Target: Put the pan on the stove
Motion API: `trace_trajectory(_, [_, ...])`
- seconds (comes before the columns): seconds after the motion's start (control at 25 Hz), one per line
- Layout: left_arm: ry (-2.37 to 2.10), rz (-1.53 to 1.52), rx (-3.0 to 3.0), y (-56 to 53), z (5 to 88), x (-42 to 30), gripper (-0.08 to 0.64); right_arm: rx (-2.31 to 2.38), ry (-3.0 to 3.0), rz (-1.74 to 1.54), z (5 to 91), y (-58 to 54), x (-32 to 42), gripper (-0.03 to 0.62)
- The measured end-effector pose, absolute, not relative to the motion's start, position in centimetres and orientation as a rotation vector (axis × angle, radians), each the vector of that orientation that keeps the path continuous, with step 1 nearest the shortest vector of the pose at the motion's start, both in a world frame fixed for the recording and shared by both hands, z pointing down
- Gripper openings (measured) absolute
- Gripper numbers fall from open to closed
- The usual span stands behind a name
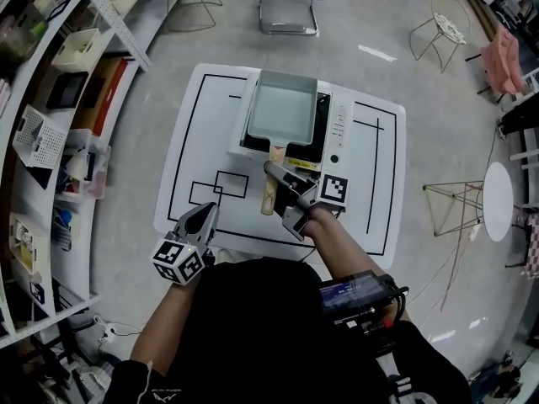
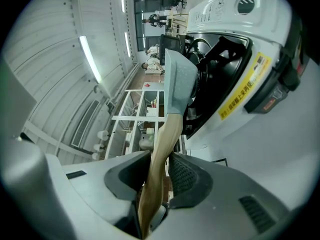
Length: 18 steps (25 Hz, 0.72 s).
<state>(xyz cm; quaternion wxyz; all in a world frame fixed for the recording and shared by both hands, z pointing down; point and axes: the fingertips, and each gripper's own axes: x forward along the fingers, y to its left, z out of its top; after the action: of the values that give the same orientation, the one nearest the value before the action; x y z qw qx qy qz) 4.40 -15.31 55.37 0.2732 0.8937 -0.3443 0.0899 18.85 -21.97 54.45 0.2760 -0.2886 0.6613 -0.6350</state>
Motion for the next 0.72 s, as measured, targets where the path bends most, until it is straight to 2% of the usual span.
trace_trajectory(0.72, [-0.959, 0.254, 2.396, -13.3, 55.4, 5.1, 0.009, -0.864, 1.770, -1.687, 55.4, -21.7, 20.0, 0.136])
